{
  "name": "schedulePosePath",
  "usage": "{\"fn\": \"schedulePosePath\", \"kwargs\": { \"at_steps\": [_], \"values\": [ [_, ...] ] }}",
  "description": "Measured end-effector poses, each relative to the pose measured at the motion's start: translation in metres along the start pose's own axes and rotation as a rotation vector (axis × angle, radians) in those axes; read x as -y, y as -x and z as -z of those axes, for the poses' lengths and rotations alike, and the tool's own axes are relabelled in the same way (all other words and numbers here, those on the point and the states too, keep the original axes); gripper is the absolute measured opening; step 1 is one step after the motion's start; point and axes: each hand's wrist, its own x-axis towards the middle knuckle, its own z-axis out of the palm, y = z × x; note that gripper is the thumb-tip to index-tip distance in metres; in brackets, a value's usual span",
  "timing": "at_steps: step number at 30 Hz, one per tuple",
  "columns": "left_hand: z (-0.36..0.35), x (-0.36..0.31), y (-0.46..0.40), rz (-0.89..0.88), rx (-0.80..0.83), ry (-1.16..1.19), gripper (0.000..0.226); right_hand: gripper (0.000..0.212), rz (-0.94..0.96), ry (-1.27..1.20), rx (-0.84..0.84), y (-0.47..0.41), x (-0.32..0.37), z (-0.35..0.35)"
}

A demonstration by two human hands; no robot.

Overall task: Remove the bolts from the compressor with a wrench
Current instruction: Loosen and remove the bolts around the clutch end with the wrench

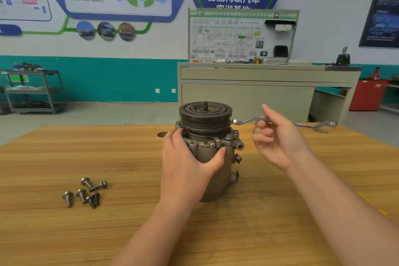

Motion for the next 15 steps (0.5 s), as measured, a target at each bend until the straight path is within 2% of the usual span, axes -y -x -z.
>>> {"fn": "schedulePosePath", "kwargs": {
  "at_steps": [2, 5, 7, 13, 15],
  "values": [
    [0.0, 0.001, -0.001, -0.003, -0.005, 0.005, 0.102, 0.03, 0.141, -0.001, -0.034, -0.001, 0.011, -0.003],
    [-0.002, 0.002, -0.002, -0.012, -0.016, -0.005, 0.101, 0.041, 0.381, 0.415, -0.053, 0.007, 0.009, -0.011],
    [-0.003, 0.003, -0.002, -0.019, -0.023, -0.012, 0.101, 0.042, 0.484, 0.616, -0.07, 0.014, -0.005, -0.015],
    [-0.002, 0.001, -0.001, -0.023, -0.022, -0.037, 0.102, 0.043, 0.612, 0.746, -0.125, 0.028, -0.023, -0.02],
    [-0.002, 0.003, -0.002, -0.028, -0.03, -0.036, 0.101, 0.042, 0.712, 0.836, -0.094, 0.031, -0.032, -0.024]
  ]
}}
